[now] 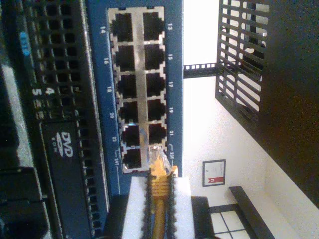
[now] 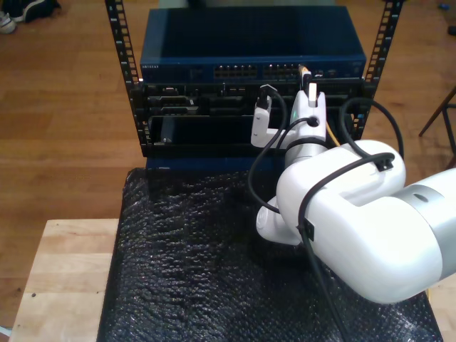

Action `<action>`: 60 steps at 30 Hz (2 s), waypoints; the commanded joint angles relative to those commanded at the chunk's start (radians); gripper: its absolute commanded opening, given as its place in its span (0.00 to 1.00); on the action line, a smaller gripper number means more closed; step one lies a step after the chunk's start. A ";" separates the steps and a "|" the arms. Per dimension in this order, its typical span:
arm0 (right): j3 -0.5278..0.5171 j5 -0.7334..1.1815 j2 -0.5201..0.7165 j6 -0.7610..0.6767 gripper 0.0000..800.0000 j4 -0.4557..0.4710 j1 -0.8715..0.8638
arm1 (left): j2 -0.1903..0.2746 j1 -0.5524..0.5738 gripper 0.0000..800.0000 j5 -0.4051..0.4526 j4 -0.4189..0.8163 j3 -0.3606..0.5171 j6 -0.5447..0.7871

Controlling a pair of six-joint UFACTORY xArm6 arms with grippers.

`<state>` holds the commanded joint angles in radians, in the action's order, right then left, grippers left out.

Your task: Grab the cable and plug it in

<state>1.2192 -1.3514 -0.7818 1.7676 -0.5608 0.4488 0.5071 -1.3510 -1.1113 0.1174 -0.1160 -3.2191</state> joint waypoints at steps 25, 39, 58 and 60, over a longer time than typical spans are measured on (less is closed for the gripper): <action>0.014 0.020 -0.002 0.002 0.00 0.002 -0.006 | 0.000 0.000 1.00 0.000 0.000 0.000 0.000; 0.029 0.043 -0.005 0.002 0.00 0.017 -0.006 | 0.000 0.000 1.00 0.000 0.000 0.000 0.000; 0.051 0.041 -0.021 -0.002 0.00 0.026 -0.025 | 0.000 0.000 1.00 0.000 0.002 0.000 0.000; 0.048 0.041 -0.021 -0.003 0.05 0.026 -0.025 | 0.000 0.000 1.00 0.000 0.000 0.002 0.000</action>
<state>1.2668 -1.3100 -0.8032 1.7645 -0.5347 0.4242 0.5071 -1.3510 -1.1113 0.1174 -0.1145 -3.2191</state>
